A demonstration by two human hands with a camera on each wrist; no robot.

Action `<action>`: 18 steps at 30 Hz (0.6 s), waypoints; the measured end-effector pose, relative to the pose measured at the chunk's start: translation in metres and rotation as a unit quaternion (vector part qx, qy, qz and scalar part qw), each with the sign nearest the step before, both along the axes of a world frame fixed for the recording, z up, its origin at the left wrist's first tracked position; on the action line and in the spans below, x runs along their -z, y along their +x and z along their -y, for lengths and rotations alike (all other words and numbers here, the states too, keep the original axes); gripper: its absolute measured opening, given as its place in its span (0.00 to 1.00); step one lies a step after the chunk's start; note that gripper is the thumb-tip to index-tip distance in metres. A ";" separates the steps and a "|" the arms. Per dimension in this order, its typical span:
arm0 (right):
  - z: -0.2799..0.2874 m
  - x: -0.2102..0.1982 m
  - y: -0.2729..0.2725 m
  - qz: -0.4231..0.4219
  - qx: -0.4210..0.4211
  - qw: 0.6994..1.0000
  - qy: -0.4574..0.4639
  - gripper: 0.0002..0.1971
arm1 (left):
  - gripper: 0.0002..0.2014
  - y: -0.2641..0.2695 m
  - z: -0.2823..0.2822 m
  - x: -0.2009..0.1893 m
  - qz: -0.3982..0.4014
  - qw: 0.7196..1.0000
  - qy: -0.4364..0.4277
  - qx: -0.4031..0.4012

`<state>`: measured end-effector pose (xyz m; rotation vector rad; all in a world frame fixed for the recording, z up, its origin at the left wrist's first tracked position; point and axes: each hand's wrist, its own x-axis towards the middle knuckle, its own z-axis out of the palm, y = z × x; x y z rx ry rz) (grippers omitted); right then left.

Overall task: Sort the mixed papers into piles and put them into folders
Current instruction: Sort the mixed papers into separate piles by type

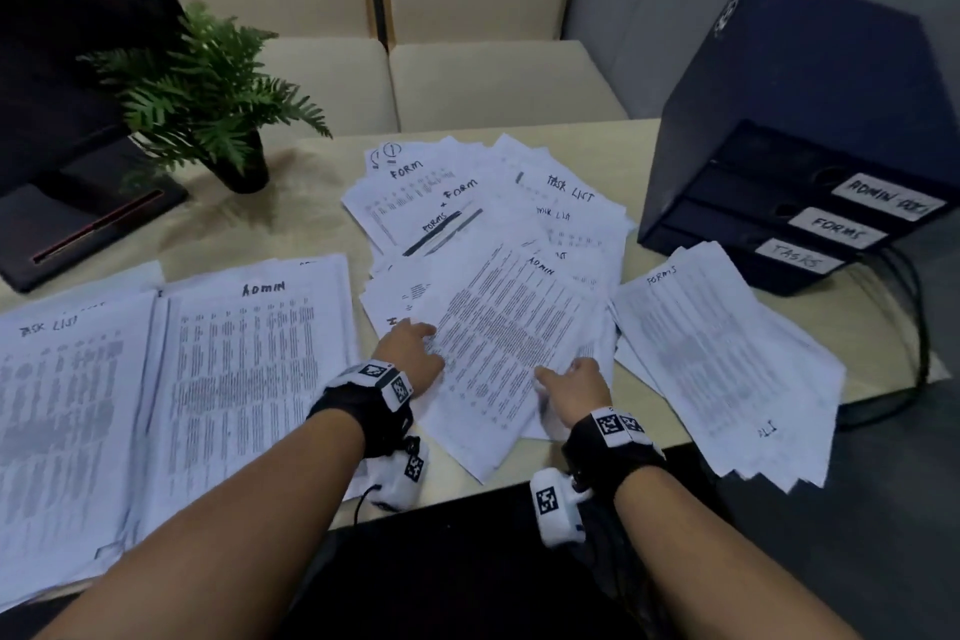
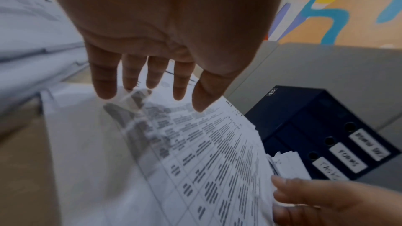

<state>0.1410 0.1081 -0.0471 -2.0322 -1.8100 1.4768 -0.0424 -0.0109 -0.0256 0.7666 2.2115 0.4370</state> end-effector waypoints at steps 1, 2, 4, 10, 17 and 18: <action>-0.004 0.004 0.002 -0.027 0.009 0.999 -0.015 0.23 | 0.26 0.004 -0.004 0.004 -0.006 1.000 -0.014 0.001; -0.009 0.006 0.003 -0.047 0.015 0.998 -0.026 0.22 | 0.26 0.007 -0.008 0.007 -0.008 1.000 -0.026 -0.002; -0.017 0.007 0.004 -0.069 0.005 0.997 -0.025 0.15 | 0.27 0.012 -0.012 0.011 -0.010 0.999 -0.037 -0.014; -0.052 -0.005 0.022 -0.055 -0.113 0.990 0.060 0.12 | 0.29 0.018 -0.007 0.018 -0.001 0.997 -0.014 -0.071; -0.076 -0.008 0.039 -0.158 -0.122 0.980 0.026 0.09 | 0.33 0.019 -0.004 0.015 0.032 0.983 0.079 -0.162; -0.075 -0.010 0.038 -0.155 -0.122 0.980 0.025 0.08 | 0.30 0.018 -0.002 0.013 0.040 0.982 0.082 -0.168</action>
